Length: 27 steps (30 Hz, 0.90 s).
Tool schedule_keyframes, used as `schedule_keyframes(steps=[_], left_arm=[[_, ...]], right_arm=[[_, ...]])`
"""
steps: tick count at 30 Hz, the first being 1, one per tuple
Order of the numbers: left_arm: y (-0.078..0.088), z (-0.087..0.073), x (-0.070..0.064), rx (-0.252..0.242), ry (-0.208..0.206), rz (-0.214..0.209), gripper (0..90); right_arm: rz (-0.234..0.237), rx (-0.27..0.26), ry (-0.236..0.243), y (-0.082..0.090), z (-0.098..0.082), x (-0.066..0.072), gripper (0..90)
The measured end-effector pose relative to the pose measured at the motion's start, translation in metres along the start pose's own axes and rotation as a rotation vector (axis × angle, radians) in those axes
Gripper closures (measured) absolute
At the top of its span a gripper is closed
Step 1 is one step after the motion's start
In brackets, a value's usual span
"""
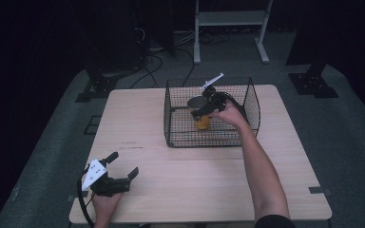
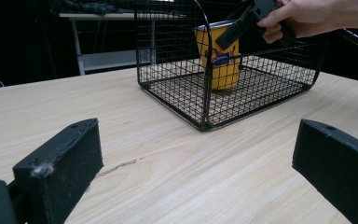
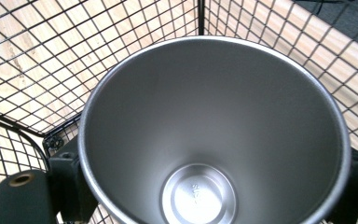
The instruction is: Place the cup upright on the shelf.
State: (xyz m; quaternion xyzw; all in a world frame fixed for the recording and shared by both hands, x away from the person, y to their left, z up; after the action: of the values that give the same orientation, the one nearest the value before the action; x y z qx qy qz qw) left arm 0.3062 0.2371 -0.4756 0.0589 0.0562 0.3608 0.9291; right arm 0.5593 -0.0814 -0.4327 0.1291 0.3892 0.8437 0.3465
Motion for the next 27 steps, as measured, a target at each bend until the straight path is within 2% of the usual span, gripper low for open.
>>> schedule_keyframes(steps=[11, 14, 27], left_arm=[[0.0004, 0.0000, 0.0001, -0.001, 0.001, -0.001, 0.8], [0.0003, 0.0000, 0.0001, -0.001, 0.001, 0.000, 0.9], [0.0002, -0.0002, -0.0006, 0.002, 0.000, 0.001, 0.8]], right_arm=[[0.005, 0.008, 0.022, -0.0002, -0.0021, 0.0027, 12.6], [-0.001, 0.020, 0.043, 0.0012, -0.0041, 0.0034, 12.6], [-0.015, 0.033, 0.076, 0.0040, -0.0083, 0.0056, 11.3]])
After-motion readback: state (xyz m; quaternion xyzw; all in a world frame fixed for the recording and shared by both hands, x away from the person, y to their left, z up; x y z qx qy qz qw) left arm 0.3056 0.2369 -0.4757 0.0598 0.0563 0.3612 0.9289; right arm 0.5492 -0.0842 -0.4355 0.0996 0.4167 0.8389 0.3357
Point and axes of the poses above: each handheld gripper's, and its own axes: y roughly backward along the jaws, z roughly out of its top, x roughly to its left, the point moved 5 cm from there along -y, roughly forward along the jaws, and after that the axes turned 11 degrees about -z, right-handed, at the moved point
